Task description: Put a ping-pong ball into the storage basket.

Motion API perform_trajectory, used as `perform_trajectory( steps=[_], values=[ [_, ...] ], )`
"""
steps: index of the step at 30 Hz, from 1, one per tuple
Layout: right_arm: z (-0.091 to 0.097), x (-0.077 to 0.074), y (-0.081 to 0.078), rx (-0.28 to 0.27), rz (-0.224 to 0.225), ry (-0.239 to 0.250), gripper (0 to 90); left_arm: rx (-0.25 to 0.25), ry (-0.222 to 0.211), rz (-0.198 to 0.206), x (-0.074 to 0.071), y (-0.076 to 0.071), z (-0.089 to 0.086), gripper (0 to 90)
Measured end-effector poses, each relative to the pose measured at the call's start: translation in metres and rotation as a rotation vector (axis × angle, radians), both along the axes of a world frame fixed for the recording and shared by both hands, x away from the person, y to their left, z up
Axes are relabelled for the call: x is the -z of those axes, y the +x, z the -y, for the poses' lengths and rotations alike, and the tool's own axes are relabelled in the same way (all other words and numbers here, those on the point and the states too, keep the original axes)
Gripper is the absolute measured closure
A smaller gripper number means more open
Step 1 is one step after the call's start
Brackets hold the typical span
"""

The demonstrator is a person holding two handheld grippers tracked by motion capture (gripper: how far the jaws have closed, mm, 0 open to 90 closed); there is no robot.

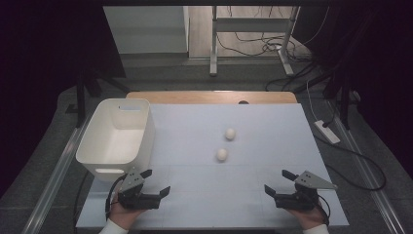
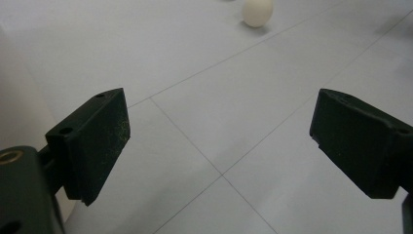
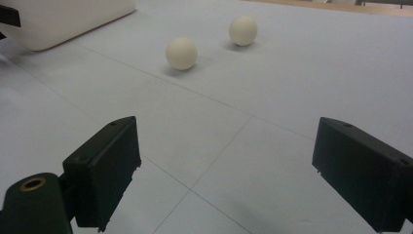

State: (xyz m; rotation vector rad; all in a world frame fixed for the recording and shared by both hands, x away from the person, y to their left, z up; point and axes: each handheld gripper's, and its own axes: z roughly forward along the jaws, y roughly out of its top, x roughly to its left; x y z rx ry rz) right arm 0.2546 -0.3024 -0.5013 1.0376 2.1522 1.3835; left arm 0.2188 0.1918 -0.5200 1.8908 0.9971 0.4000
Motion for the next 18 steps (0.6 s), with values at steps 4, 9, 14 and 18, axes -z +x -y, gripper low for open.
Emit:
perform_trajectory(
  steps=[4, 9, 14, 18],
  values=[
    [0.0003, 0.0008, 0.0004, 0.001, -0.003, -0.008, 10.4, -0.001, 0.001, 0.003, -0.0004, -0.0006, 0.0012, 8.6],
    [0.0001, 0.0003, 0.0001, 0.003, 0.002, -0.003, 10.6, -0.002, 0.0, 0.005, -0.0013, 0.0001, 0.0012, 8.8],
    [0.0004, 0.0011, 0.0011, 0.004, -0.001, -0.007, 11.2, 0.001, 0.008, 0.003, -0.0017, 0.0015, 0.0027, 9.1],
    [0.0004, 0.0012, 0.0013, 0.004, 0.001, -0.006, 11.5, 0.003, 0.01, 0.001, -0.0017, 0.002, 0.0035, 9.2]
  ],
)
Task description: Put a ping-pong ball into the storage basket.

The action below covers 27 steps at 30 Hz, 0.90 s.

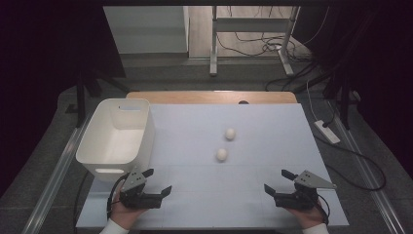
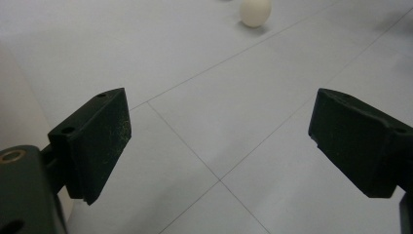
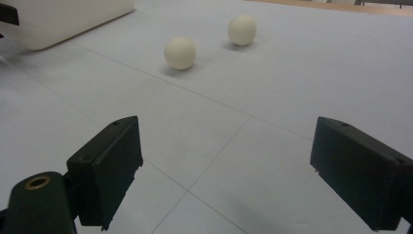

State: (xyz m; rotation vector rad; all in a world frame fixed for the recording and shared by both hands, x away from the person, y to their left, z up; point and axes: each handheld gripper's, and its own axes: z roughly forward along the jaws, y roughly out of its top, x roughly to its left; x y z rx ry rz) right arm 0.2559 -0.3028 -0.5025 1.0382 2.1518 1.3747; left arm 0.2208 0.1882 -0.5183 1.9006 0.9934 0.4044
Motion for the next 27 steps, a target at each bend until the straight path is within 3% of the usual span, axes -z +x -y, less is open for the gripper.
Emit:
perform_trajectory(
  steps=[27],
  values=[
    [-0.001, 0.002, 0.003, -0.001, -0.008, -0.008, 12.6, 0.023, 0.03, 0.028, -0.013, 0.008, 0.017, 9.5]
  ],
)
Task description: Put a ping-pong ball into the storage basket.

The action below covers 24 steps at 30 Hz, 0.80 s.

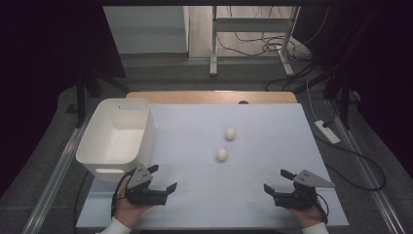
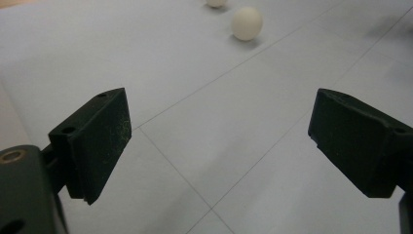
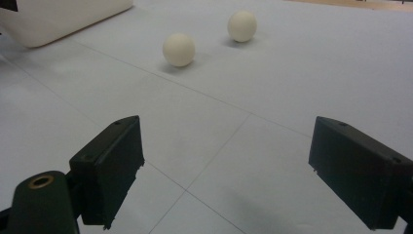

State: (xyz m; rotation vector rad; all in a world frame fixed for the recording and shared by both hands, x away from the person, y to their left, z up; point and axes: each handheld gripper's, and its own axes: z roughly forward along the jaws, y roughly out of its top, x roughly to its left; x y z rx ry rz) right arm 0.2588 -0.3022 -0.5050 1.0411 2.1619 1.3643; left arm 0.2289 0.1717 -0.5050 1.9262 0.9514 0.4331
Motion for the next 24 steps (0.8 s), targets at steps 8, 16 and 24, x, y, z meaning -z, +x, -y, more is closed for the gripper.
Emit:
perform_trajectory(
  steps=[8, 16, 24],
  values=[
    [-0.001, 0.0, 0.0, 0.002, 0.004, -0.002, 13.1, -0.001, 0.015, -0.01, -0.001, 0.006, 0.007, 10.0],
    [-0.001, 0.001, 0.001, 0.003, 0.003, -0.007, 13.3, 0.015, 0.01, -0.015, -0.003, 0.013, 0.013, 10.9],
    [-0.002, 0.002, 0.001, -0.002, -0.002, -0.016, 13.5, 0.034, 0.005, -0.028, -0.007, 0.022, 0.018, 10.6]
  ],
)
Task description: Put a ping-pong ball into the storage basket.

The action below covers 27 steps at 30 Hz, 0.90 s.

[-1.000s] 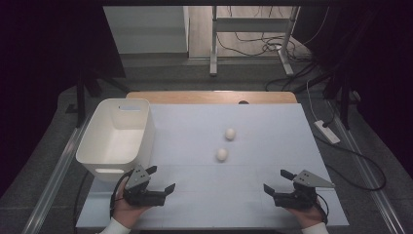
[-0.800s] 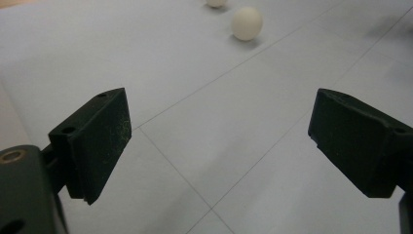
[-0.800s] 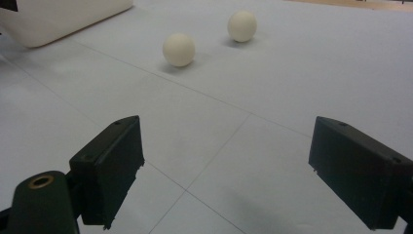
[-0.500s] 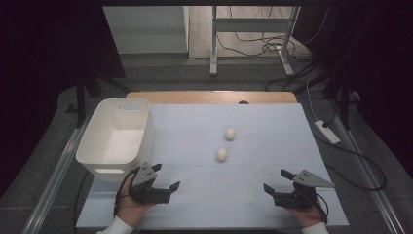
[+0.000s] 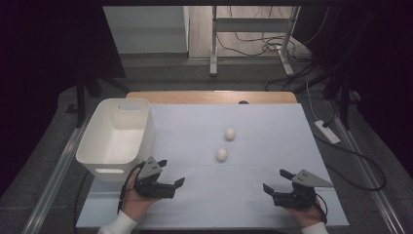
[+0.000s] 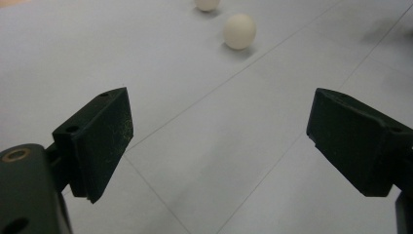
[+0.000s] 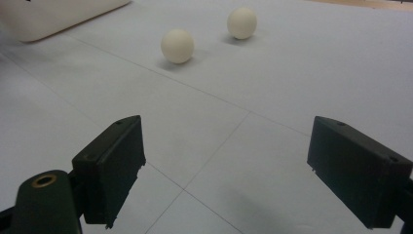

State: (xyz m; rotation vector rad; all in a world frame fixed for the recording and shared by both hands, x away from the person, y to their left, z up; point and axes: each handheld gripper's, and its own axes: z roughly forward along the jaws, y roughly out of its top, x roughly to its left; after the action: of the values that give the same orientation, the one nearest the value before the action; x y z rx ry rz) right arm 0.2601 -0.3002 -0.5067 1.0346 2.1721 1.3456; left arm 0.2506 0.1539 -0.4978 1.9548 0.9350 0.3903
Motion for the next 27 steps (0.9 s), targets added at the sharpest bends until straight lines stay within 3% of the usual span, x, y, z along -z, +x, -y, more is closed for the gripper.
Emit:
perform_trajectory(
  steps=[27],
  values=[
    [-0.001, 0.001, 0.001, 0.001, 0.004, -0.003, 14.0, 0.071, -0.001, -0.007, -0.017, 0.029, 0.031, 11.0]
  ],
)
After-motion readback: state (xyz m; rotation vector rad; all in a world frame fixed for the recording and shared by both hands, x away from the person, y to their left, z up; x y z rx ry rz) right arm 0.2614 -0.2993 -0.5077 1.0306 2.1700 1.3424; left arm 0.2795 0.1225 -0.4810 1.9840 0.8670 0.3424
